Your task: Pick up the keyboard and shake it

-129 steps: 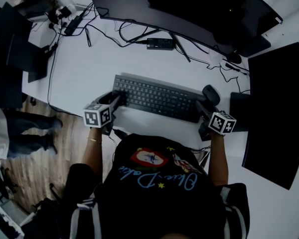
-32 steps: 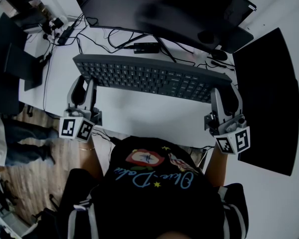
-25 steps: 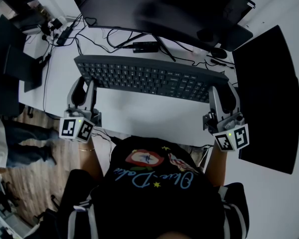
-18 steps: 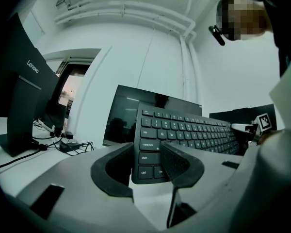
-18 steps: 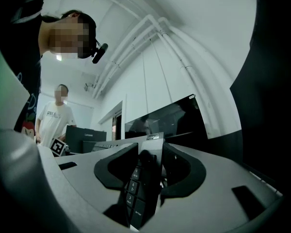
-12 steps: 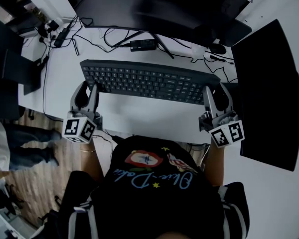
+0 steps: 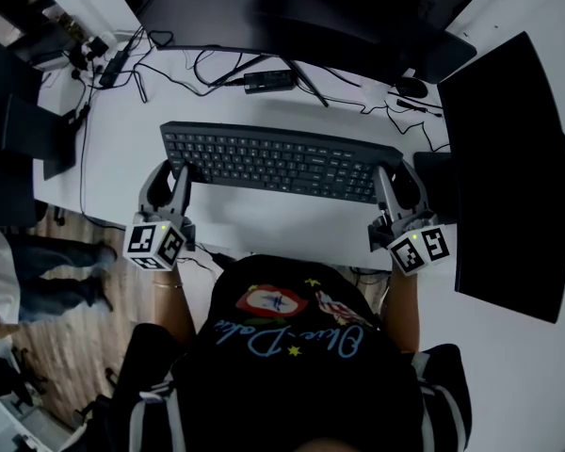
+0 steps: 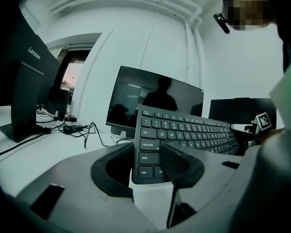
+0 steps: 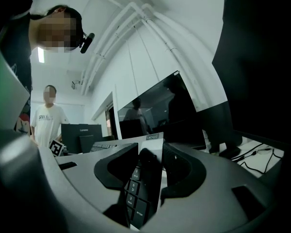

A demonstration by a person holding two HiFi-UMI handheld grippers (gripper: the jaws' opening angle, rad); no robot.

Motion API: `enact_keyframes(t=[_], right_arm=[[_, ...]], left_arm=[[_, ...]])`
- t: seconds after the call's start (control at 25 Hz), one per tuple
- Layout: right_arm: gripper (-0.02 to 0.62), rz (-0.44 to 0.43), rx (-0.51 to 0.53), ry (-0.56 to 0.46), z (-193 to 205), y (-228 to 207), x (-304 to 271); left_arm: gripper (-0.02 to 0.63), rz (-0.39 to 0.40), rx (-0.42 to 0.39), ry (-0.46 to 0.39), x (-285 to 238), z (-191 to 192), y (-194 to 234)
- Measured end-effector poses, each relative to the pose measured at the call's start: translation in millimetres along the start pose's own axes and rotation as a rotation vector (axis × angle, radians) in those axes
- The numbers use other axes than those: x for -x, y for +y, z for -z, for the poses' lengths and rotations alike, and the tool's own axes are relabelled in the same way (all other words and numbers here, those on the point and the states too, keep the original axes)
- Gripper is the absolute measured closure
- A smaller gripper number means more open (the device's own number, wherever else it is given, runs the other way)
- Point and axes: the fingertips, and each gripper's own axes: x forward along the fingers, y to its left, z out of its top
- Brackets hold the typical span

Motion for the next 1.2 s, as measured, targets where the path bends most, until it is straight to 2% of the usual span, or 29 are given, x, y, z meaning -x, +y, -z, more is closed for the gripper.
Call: enact_keyframes(t=[1.2], right_arm=[[0.457,0.089,-0.165,0.247,115.1,-24.6,4.1]], left_arm=[[0.459,-0.032,0.028,0.262,-1.9,97.2,24.9]])
